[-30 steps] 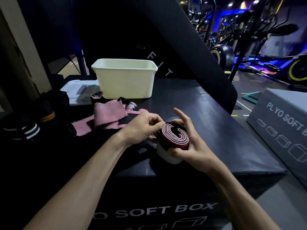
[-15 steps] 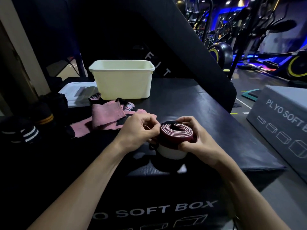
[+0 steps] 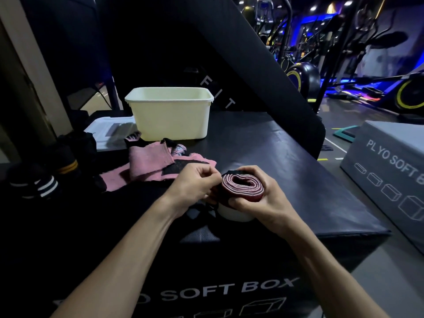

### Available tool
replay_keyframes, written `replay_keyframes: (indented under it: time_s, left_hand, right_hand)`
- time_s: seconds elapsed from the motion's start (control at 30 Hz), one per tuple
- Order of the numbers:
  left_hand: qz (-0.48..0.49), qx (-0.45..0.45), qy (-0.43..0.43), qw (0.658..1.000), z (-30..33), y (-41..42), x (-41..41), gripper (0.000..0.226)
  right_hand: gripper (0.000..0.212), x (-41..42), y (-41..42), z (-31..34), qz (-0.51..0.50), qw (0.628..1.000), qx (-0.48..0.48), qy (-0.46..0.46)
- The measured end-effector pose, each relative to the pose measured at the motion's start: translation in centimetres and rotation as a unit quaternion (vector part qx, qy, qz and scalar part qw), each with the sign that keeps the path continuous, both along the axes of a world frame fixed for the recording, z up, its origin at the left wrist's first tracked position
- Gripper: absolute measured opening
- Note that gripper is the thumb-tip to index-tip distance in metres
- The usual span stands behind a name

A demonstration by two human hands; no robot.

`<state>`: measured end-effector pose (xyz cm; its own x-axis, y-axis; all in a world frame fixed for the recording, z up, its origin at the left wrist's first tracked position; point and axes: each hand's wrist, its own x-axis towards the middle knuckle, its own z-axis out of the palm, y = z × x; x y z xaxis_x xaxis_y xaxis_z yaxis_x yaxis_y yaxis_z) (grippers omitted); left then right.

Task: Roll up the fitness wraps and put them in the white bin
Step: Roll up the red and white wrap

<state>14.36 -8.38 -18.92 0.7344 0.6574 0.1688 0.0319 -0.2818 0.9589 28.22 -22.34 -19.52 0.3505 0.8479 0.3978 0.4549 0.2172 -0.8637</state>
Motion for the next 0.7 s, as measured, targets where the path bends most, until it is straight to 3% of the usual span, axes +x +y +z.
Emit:
replay_keyframes:
  time_s: [0.2, 0.47, 0.57, 0.7]
  left_hand:
    - [-0.031, 0.164, -0.009, 0.986, 0.3, 1.4, -1.3, 0.008]
    - [-0.089, 0.216, 0.02, 0.972, 2.4, 2.0, -1.2, 0.007]
    - [-0.121, 0.173, 0.064, 0.975, 2.8, 2.5, -0.6, 0.012]
    - [-0.13, 0.029, 0.097, 0.986, 2.4, 2.2, 0.1, 0.022]
  right_hand:
    - [0.051, 0.4, 0.2, 0.0, 0.005, 1.0, 0.0, -0.002]
    - [0.057, 0.2, 0.2, 0.0, 0.022, 1.0, -0.005, 0.01]
    - [0.058, 0.2, 0.2, 0.0, 0.025, 1.0, -0.003, 0.015]
    - [0.059, 0.1, 0.2, 0.0, 0.033, 0.999, -0.001, 0.01]
